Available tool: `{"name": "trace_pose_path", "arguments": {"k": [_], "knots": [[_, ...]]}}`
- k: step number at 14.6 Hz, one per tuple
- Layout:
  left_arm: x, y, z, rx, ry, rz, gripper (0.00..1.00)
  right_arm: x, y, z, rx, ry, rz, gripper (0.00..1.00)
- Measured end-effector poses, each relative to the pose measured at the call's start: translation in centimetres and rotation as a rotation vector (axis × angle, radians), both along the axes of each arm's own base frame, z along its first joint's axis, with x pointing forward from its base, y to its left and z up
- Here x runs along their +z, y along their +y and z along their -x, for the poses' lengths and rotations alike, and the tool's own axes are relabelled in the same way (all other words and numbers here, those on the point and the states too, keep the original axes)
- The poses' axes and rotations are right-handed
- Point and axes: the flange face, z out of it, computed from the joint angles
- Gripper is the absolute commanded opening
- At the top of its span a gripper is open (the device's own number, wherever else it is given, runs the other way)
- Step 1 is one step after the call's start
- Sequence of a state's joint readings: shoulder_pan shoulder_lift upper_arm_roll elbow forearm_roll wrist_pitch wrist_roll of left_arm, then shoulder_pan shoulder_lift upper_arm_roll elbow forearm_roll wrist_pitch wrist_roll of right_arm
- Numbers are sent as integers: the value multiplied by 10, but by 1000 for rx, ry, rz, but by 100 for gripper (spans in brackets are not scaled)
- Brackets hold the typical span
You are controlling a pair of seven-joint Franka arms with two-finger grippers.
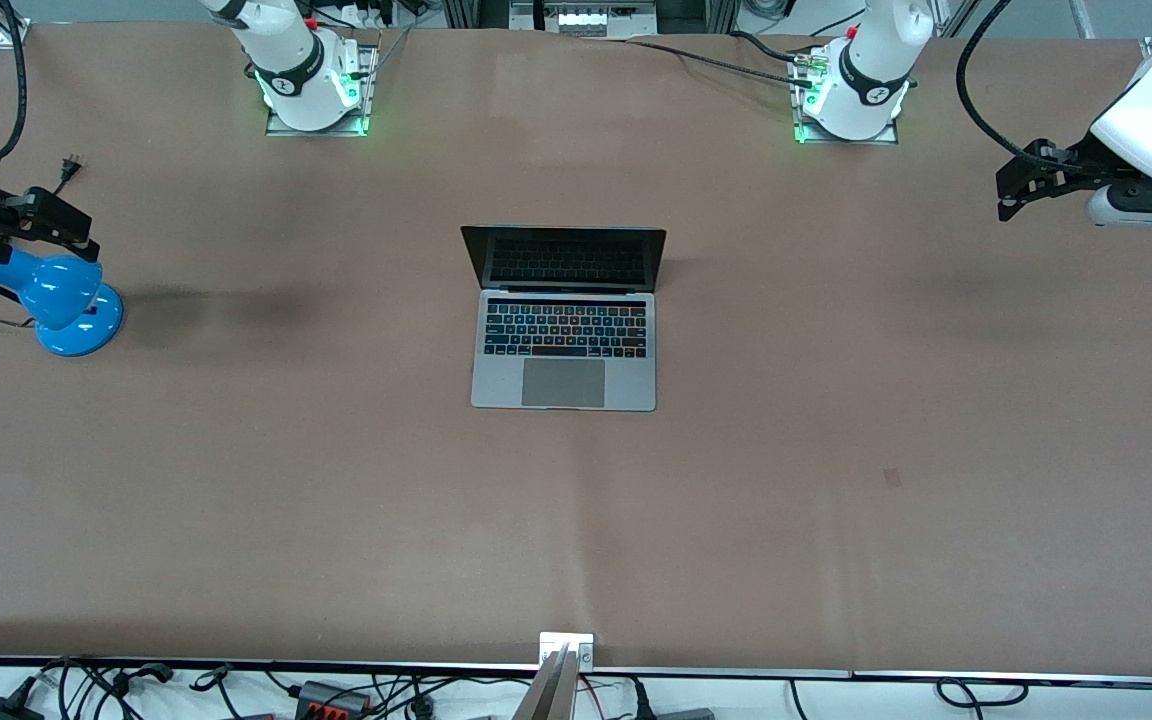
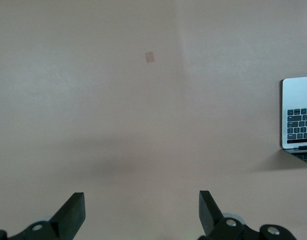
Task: Close laptop with both arms from behind
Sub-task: 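Move the right gripper from rest toward the open laptop's screen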
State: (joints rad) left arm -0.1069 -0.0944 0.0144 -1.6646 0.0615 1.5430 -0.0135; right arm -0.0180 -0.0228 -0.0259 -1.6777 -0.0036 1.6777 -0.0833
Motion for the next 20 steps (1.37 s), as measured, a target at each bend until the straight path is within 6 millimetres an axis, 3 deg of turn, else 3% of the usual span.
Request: {"name": "trace_pose_path", "arguments": {"k": [11,12,13,14,16,20], "knots": [[-1,0,2,1,18,-2,100,1,1,1,-1,4,0,100],[-1,0,2,1,18,-2,100,-1,4,1,5,9,-1,84],[-1,0,2,1,18,-2,100,-4,12,0,20,16,-1,40],[-1,0,2,1,18,-2,100,-8,24,-1,40,24,-1,21],[-1,0,2,1,17,-2,100,-17,42,-3,71,41,0,0],[1,-2,2,-4,13,-1,100,-36,77,-4,132,97,3,0]]}}
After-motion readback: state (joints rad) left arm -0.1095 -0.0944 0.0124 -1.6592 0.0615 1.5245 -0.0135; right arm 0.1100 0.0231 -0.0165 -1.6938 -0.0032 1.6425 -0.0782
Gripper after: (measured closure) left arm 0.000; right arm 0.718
